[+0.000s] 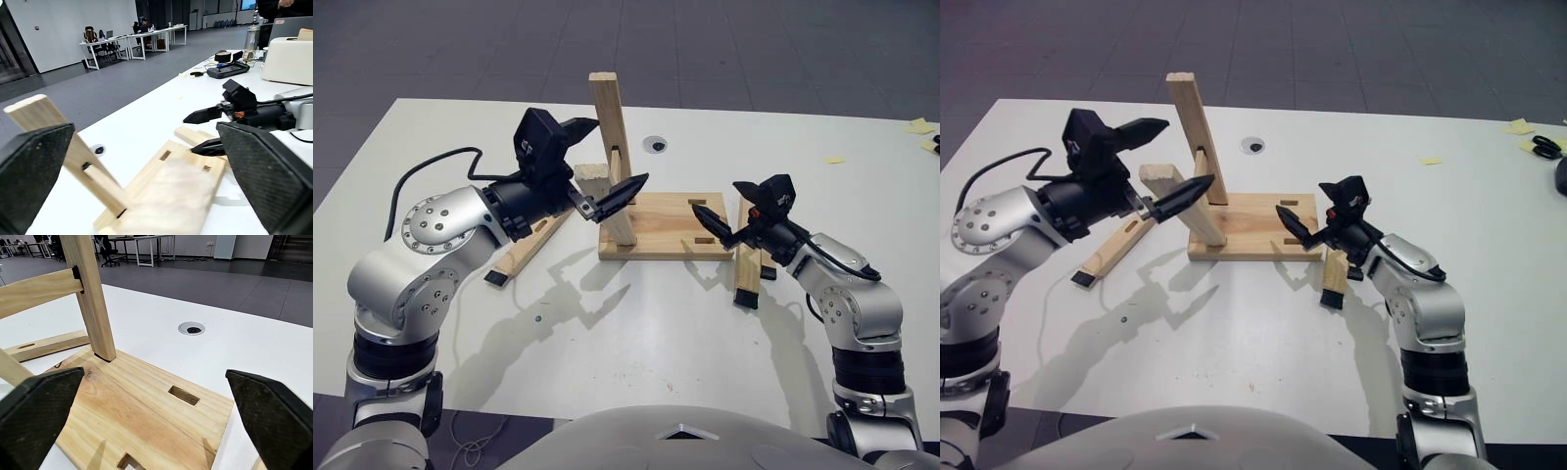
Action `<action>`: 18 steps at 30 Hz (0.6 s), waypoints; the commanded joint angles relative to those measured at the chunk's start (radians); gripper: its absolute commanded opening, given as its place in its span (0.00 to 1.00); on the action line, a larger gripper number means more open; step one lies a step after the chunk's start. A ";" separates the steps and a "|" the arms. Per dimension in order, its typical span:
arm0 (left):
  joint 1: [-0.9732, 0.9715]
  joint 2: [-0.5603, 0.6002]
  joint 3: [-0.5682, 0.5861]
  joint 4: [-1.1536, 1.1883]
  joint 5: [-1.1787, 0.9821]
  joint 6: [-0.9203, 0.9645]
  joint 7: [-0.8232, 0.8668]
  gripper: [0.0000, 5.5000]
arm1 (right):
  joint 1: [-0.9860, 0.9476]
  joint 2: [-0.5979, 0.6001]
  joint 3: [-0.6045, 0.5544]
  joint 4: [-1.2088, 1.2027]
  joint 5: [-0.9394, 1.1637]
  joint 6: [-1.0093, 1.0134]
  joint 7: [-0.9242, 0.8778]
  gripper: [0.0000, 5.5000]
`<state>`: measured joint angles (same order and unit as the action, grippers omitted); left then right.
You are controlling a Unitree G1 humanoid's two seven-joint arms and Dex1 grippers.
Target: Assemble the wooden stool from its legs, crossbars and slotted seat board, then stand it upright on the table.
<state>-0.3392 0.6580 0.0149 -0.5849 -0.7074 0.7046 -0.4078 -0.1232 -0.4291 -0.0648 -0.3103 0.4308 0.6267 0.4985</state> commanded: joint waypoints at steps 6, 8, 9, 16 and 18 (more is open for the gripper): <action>-0.064 0.029 0.039 0.253 0.206 -0.147 -0.071 0.98 | -0.035 0.017 0.006 0.018 -0.014 -0.016 -0.016 0.98; -0.099 -0.006 0.021 0.317 0.244 -0.181 -0.068 0.98 | -0.036 0.024 0.013 0.020 -0.020 -0.021 -0.019 0.98; -0.120 -0.034 0.009 0.353 0.264 -0.200 -0.056 0.98 | -0.037 0.029 0.020 0.022 -0.025 -0.025 -0.022 0.98; -0.179 -0.202 -0.030 0.452 0.356 -0.242 0.043 0.98 | -0.078 0.025 0.060 0.153 -0.191 -0.090 -0.130 0.98; -0.184 -0.217 -0.018 0.469 0.370 -0.244 0.055 0.98 | -0.097 0.018 0.060 0.207 -0.247 -0.120 -0.168 0.98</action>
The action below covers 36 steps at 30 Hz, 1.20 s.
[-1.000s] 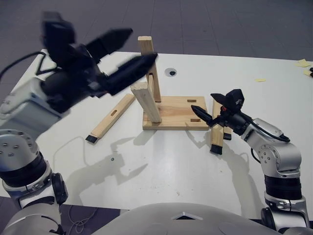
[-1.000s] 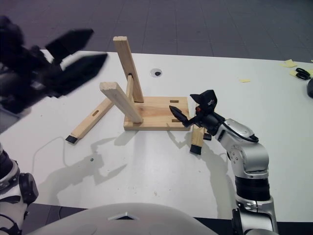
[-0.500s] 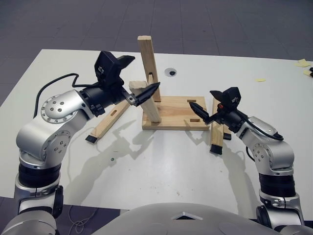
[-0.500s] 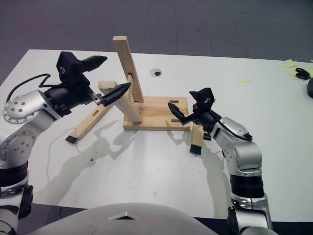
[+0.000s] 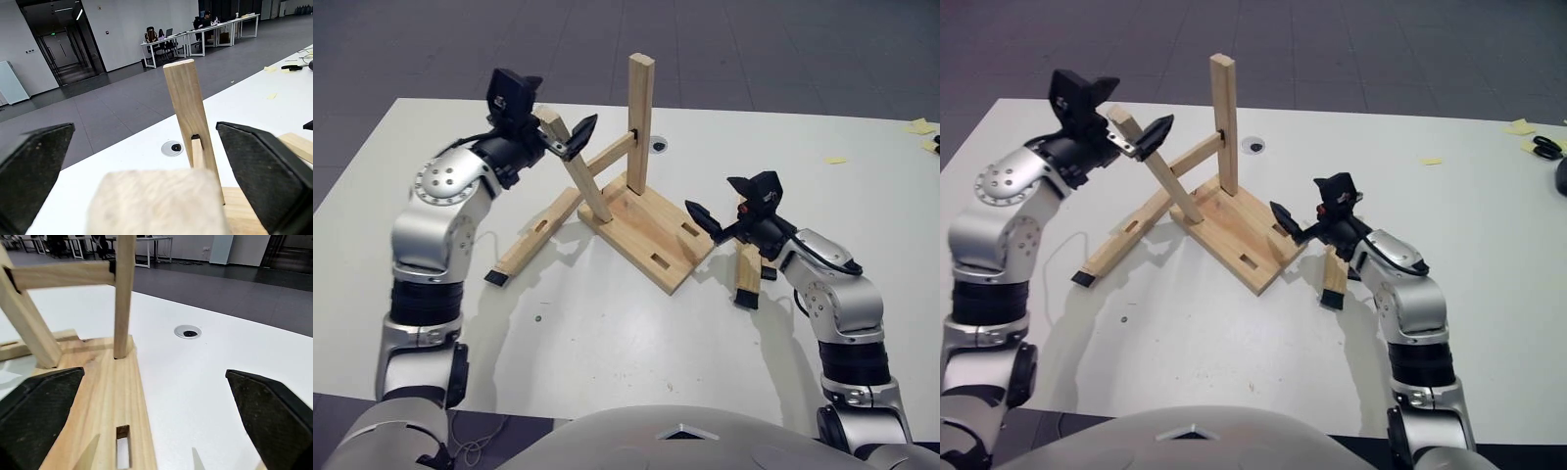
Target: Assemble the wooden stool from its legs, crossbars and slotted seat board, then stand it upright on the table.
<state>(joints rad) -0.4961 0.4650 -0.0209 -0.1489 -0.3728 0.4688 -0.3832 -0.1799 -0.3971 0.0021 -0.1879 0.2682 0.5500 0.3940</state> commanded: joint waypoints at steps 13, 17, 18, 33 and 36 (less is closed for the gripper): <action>-0.147 -0.096 0.275 -0.049 -0.294 0.111 -0.005 0.98 | -0.051 -0.108 0.148 0.323 -0.266 -0.256 0.125 0.98; -0.221 -0.056 0.420 -0.032 -0.485 0.177 0.030 0.98 | 0.032 -0.135 0.127 0.180 -0.170 -0.232 0.249 0.98; -0.225 -0.041 0.436 -0.015 -0.478 0.174 0.046 0.98 | 0.057 -0.135 0.128 0.137 -0.149 -0.221 0.271 0.98; -0.034 0.009 0.296 0.119 -0.025 0.045 0.217 0.98 | 0.186 0.031 -0.013 -0.106 0.132 -0.071 0.228 0.98; -0.030 0.013 0.337 0.118 0.008 0.022 0.252 0.98 | 0.226 0.081 -0.186 -0.179 0.340 -0.016 0.180 0.98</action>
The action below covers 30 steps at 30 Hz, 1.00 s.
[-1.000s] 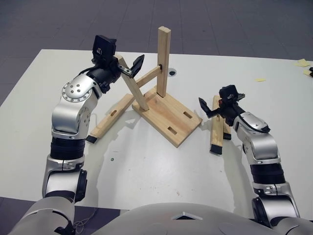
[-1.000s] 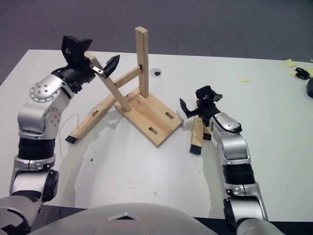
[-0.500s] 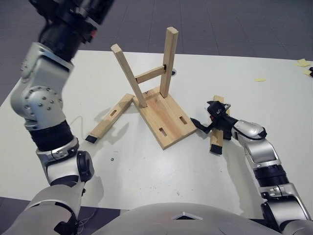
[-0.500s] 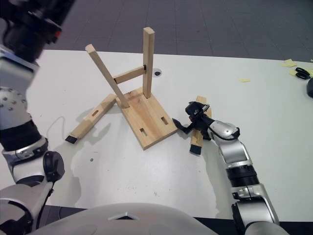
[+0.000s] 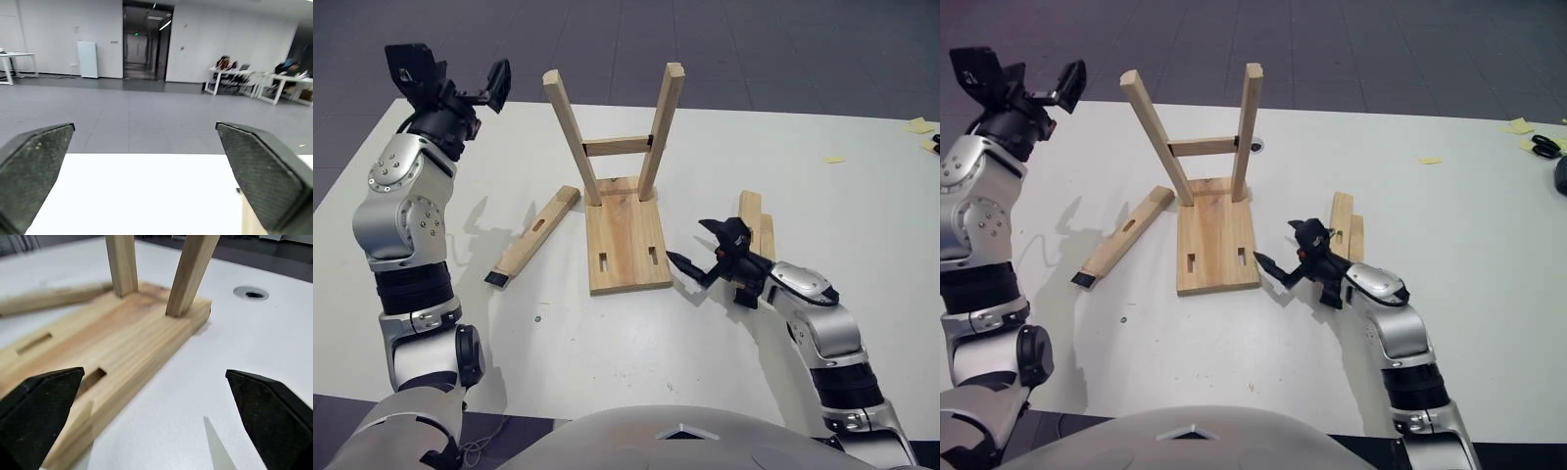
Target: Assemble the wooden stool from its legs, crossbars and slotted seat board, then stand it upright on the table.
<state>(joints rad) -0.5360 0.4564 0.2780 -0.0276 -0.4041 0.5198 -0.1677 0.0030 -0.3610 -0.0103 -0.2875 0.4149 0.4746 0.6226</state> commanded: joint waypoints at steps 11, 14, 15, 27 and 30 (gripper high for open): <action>0.098 0.004 0.047 -0.062 0.086 -0.037 0.044 0.98 | 0.209 0.064 -0.347 0.046 0.044 -0.046 -0.334 0.98; 0.099 0.001 0.033 -0.064 0.100 -0.045 0.041 0.98 | 0.242 0.091 -0.320 0.075 -0.007 -0.074 -0.356 0.98; 0.098 0.003 0.031 -0.063 0.104 -0.045 0.039 0.98 | 0.251 0.098 -0.309 0.075 -0.015 -0.070 -0.360 0.98; 0.090 -0.004 0.028 -0.056 0.120 -0.044 0.033 0.98 | 0.251 0.067 -0.201 0.056 -0.136 -0.022 -0.389 0.98; 0.089 -0.005 0.025 -0.054 0.122 -0.044 0.031 0.98 | 0.250 0.072 -0.180 0.035 -0.150 0.039 -0.417 0.98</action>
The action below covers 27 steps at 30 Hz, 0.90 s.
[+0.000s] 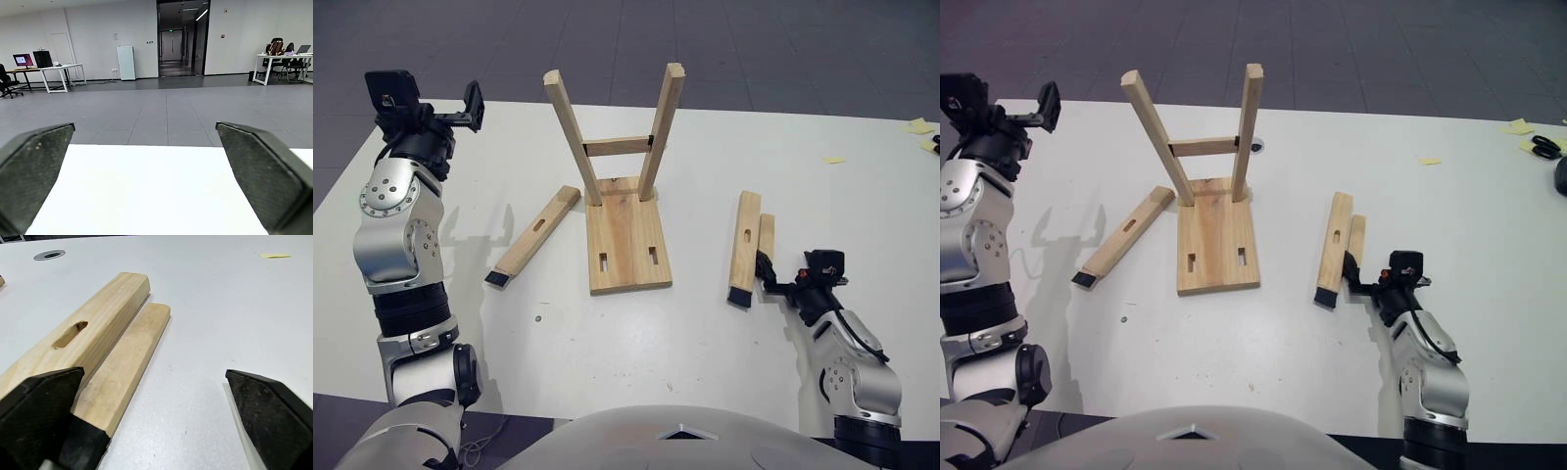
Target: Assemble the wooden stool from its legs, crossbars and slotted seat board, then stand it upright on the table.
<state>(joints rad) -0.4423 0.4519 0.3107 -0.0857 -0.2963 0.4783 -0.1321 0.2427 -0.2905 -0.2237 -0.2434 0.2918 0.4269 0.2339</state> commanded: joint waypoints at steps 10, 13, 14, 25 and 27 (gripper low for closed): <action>0.012 -0.004 -0.027 -0.005 0.037 0.000 -0.008 0.98 | -0.016 0.011 0.071 -0.100 -0.082 0.325 -0.150 0.76; 0.013 -0.006 -0.029 -0.009 0.040 0.003 -0.008 0.98 | -0.018 0.014 0.079 -0.111 -0.088 0.338 -0.149 0.68; 0.013 -0.006 -0.029 -0.009 0.041 0.004 -0.008 0.98 | -0.016 0.016 0.080 -0.115 -0.089 0.342 -0.150 0.65; 0.007 -0.002 -0.041 -0.003 0.054 0.001 -0.018 0.98 | -0.023 0.047 0.083 -0.106 -0.106 0.364 -0.189 0.35; 0.002 -0.001 -0.042 0.001 0.057 -0.002 -0.017 0.98 | -0.030 0.054 0.080 -0.098 -0.111 0.359 -0.198 0.30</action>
<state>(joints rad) -0.4333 0.4479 0.2736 -0.0914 -0.2544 0.4778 -0.1441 0.1882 -0.2472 -0.1441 -0.3900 0.2087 0.7461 0.0630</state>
